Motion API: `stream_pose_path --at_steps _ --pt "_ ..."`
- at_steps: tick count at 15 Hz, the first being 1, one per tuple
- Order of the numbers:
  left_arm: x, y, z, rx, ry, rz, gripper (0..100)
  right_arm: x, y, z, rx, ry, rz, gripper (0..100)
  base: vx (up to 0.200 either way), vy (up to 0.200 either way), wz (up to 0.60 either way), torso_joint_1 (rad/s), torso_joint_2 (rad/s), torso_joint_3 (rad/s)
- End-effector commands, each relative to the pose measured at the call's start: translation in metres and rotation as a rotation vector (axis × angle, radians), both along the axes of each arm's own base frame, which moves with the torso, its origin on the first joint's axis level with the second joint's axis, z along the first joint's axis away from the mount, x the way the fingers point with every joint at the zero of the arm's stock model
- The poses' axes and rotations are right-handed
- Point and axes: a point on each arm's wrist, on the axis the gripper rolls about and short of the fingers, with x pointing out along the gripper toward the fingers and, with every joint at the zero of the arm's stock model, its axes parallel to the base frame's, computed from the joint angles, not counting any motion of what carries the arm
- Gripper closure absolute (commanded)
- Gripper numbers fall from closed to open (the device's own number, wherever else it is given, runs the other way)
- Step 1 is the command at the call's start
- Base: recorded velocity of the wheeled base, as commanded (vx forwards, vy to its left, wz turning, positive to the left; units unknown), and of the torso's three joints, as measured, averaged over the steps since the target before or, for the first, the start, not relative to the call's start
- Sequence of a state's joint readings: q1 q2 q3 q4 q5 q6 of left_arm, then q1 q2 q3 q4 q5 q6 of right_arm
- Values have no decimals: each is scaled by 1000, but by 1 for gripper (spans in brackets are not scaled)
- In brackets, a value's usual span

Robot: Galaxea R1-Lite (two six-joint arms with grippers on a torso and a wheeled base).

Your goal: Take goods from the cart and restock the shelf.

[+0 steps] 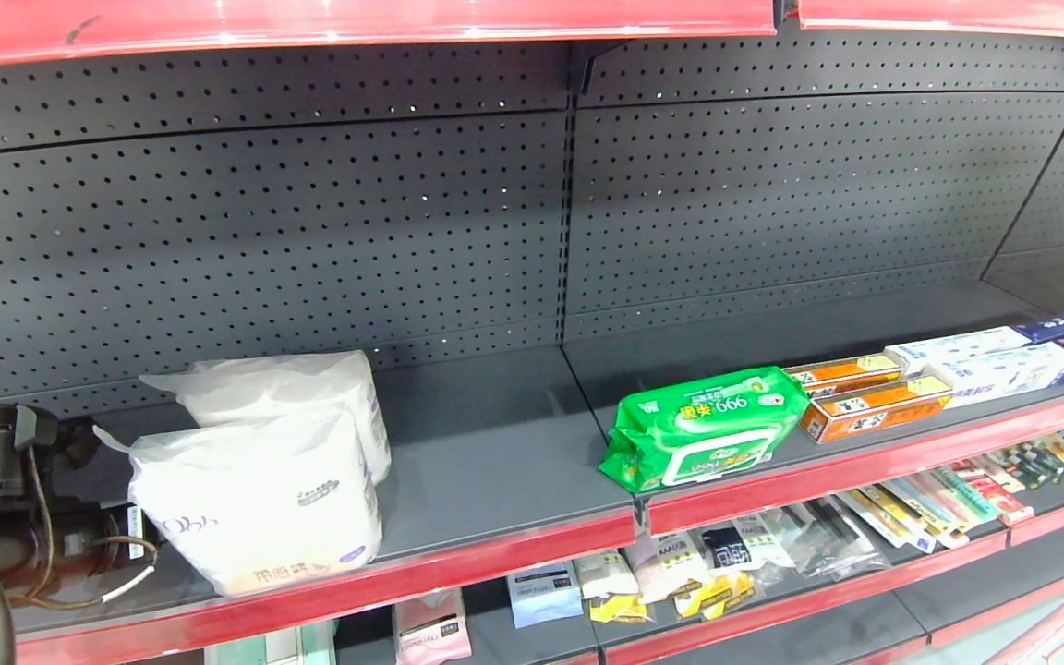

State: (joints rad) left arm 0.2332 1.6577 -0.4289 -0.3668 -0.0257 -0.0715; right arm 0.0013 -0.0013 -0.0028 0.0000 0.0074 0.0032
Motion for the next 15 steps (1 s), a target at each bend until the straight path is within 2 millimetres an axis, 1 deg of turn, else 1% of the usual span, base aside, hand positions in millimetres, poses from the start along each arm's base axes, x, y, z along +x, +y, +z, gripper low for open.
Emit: stream_pose_path --at_steps 1,4,5,6,7,8,9,10,11,12,13,15 --pt "-2 1 2 8 -9 2 0 0 0 0 0 3 0 0 0 0 0 0 0 0" --pt "-15 13 15 98 -40 -20 0 0 0 0 0 3 0 0 0 0 0 0 0 0" --pt "-29 16 28 180 -83 -61 0 0 0 0 0 3 0 0 0 0 0 0 0 0" --pt "-40 13 39 206 -137 -94 0 0 0 0 0 3 0 0 0 0 0 0 0 0" --pt "-56 6 53 216 -213 -126 0 0 0 0 0 3 0 0 0 0 0 0 0 0" --pt "-76 -4 63 230 -280 -158 0 0 0 0 0 3 0 0 0 0 0 0 0 0" --pt "-84 -9 66 236 -304 -176 0 0 0 0 0 1 0 0 0 0 0 0 0 0" --pt "-119 -29 75 258 -425 -256 0 0 0 0 0 3 0 0 0 0 0 0 0 0" --pt "-147 -41 74 261 -523 -326 0 0 0 0 0 1 0 0 0 0 0 0 0 0" --pt "-164 -47 72 258 -591 -375 0 0 0 0 0 3 0 0 0 0 0 0 0 0" --pt "-179 -50 67 256 -639 -395 0 0 0 0 0 1 0 0 0 0 0 0 0 0" --pt "-200 -54 52 222 -679 -375 0 0 0 0 0 3 0 0 0 0 0 0 0 0"
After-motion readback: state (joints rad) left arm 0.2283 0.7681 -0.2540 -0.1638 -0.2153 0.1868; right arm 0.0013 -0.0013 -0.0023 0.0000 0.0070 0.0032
